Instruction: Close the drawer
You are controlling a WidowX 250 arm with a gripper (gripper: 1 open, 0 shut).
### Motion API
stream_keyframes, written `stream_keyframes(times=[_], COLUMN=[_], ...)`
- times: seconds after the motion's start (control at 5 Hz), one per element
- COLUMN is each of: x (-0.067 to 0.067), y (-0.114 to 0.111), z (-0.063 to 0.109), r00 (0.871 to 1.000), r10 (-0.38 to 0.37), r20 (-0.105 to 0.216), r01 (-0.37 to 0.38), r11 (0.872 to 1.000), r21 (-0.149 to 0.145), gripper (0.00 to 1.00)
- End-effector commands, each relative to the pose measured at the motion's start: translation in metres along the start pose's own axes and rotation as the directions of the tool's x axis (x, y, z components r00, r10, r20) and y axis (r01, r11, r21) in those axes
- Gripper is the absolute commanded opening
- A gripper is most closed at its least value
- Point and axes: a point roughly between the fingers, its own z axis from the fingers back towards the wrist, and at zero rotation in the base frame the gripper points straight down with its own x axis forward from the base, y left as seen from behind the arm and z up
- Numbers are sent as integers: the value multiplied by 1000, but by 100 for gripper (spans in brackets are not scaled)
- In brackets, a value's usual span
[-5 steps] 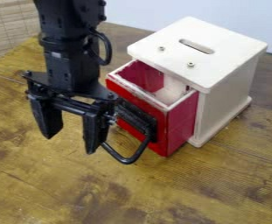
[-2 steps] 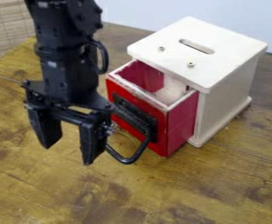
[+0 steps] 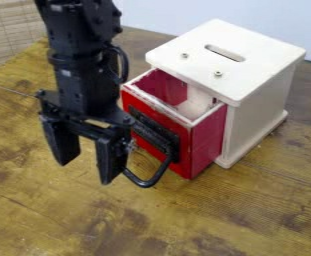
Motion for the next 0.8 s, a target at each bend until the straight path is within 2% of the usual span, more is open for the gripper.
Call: stream_keyframes(times=[0.0, 0.2, 0.6], x=[1, -7, 4], y=[4, -4, 12], z=[15, 18, 32], r00=[997, 994, 997], r10=[46, 81, 6], r20=[66, 73, 78], r01=[-46, -80, -5], r11=[999, 997, 1000], r21=[-2, -5, -2], gripper=[100, 100, 100])
